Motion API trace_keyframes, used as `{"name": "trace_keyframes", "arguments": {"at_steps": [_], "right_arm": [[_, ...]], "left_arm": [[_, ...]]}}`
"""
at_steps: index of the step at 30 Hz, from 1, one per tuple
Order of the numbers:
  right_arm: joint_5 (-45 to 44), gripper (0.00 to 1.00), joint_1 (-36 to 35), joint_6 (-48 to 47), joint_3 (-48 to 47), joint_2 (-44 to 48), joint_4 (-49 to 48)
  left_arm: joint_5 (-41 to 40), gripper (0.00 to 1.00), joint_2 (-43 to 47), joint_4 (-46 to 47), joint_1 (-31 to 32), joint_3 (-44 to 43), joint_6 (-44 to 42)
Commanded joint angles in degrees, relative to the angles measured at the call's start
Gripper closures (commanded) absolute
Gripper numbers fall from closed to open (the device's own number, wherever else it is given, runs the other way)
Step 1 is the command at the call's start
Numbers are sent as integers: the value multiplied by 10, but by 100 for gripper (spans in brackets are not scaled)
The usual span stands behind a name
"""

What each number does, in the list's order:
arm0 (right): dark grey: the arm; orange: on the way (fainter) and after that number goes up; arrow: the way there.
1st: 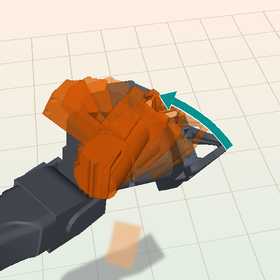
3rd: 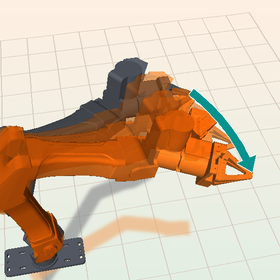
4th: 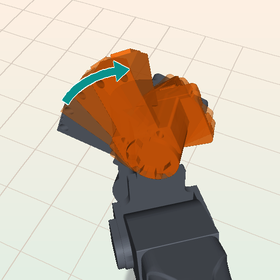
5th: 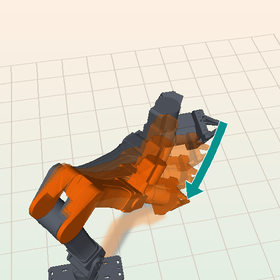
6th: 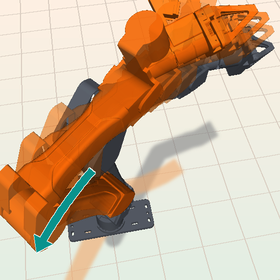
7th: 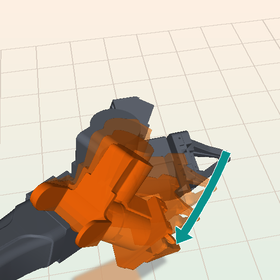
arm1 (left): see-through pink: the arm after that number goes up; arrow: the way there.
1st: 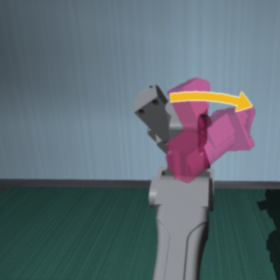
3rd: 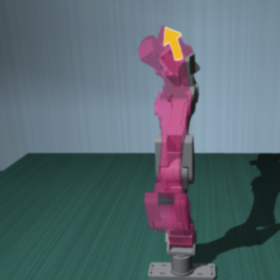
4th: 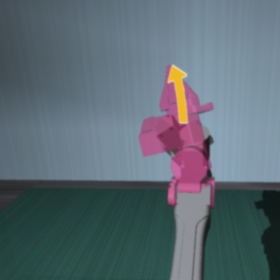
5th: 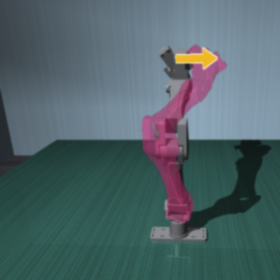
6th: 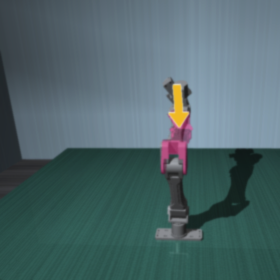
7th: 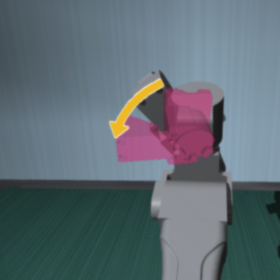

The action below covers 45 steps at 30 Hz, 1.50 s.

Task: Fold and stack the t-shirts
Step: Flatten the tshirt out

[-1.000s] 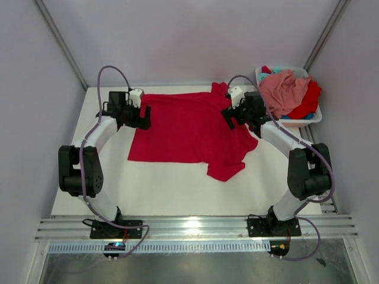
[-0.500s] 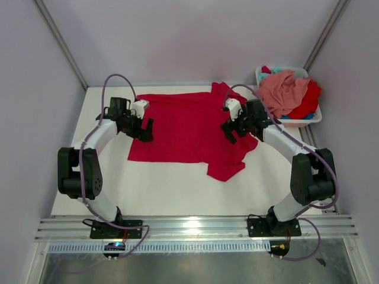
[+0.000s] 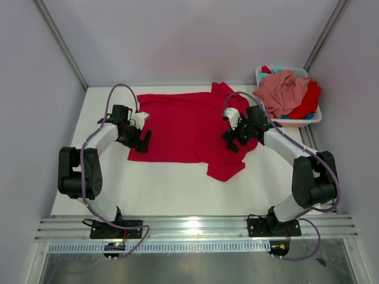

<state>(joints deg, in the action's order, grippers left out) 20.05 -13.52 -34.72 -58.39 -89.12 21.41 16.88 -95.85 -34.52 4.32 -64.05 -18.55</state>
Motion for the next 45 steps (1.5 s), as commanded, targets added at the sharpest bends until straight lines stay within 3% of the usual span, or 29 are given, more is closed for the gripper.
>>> {"name": "trace_keyframes", "arguments": {"at_steps": [1, 14, 17, 25, 31, 38, 45], "right_arm": [[12, 1, 0, -12, 1, 18, 10], [-6, 1, 0, 5, -15, -37, 3], [-13, 1, 2, 17, -19, -49, 6], [-27, 1, 16, 28, -21, -55, 30], [-45, 1, 16, 33, -9, -57, 25], [-46, 1, 16, 40, -7, -63, 23], [-38, 1, 16, 38, -5, -64, 20]], "left_arm": [[-26, 1, 26, -27, -2, 3, -16], [-101, 1, 23, -31, 2, 7, 11], [-149, 1, 20, -30, 22, 14, 17], [-149, 1, -10, -51, 52, 18, 33], [-208, 2, -24, -53, 80, 20, 31], [-190, 2, -35, -23, 84, 19, 41], [-108, 1, -70, 19, 84, 6, 41]]}}
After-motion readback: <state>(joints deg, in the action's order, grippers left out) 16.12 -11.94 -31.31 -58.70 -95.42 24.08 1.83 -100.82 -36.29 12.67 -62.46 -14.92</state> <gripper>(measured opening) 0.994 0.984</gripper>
